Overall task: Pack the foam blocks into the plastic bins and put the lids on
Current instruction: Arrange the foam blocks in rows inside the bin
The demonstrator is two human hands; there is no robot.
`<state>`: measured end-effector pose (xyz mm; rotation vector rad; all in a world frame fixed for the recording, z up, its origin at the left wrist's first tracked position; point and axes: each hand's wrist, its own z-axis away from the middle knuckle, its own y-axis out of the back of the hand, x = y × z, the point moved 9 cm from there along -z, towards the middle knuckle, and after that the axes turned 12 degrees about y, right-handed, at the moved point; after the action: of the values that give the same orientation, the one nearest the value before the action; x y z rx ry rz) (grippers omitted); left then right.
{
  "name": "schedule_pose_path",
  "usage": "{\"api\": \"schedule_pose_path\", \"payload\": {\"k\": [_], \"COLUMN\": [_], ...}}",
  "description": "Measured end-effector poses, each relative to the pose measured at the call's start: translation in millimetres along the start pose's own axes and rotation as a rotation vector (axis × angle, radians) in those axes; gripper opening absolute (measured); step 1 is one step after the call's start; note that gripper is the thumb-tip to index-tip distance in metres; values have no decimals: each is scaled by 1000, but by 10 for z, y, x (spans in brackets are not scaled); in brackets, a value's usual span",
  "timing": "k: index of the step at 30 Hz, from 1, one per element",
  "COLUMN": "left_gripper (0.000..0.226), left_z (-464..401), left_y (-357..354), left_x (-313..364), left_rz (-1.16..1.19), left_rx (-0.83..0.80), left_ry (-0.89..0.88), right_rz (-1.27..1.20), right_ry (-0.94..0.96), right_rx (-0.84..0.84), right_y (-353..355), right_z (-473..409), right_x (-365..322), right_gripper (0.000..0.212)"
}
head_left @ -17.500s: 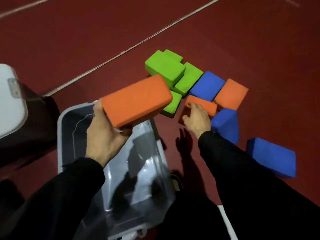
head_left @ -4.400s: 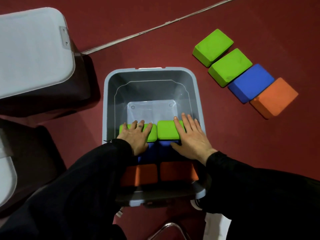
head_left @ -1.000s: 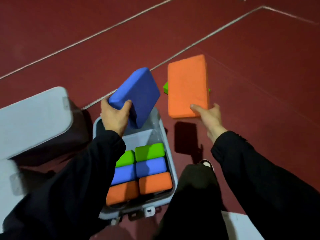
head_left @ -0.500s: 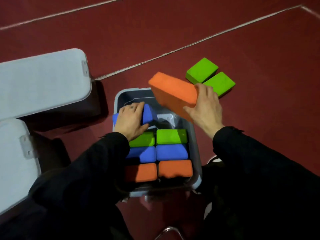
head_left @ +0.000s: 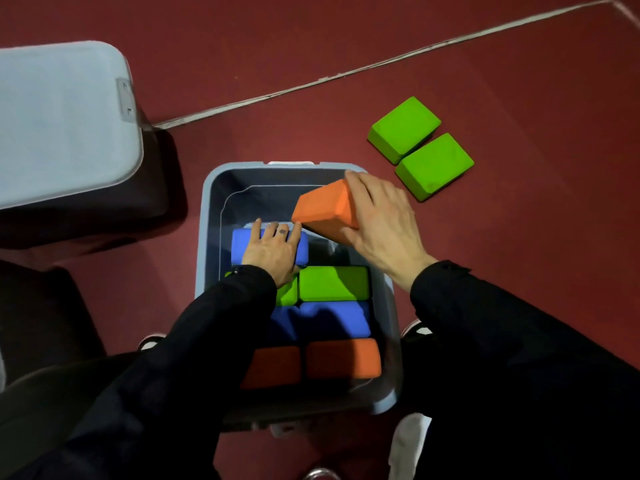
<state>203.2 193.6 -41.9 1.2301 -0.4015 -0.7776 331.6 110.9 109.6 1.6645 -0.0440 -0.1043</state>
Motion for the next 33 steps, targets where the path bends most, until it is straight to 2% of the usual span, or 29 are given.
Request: {"api": "schedule_pose_path", "payload": {"k": [5,9,13,20,28,33], "left_gripper": [89,86,98,106,106,107], "left_z": [61,12,-45,-139,-91,-131], "left_y": [-307,-514,-708,-786,-778,-755], "left_x": [-205,-210,-219,-223,-219,-223], "left_rz": [60,112,172,215,266,296], "left_rx": [-96,-207,-288,-273,-225,-157], "left_ry": [138,135,158,164,139,121], "right_rz": [-57,-65,-63,-21,-175,-297], "right_ry": [45,49,69,195,140,111], "right_rx": [-67,-91,-117,-157,-313,-330], "right_y": [-266,-370,-499,-734,-1390,-1710], "right_z": [-96,-107,-182,-196,-45,-24], "right_x": [0,-10,-24,-188,-204,-221], "right_gripper": [95,93,91,88,91,82]}}
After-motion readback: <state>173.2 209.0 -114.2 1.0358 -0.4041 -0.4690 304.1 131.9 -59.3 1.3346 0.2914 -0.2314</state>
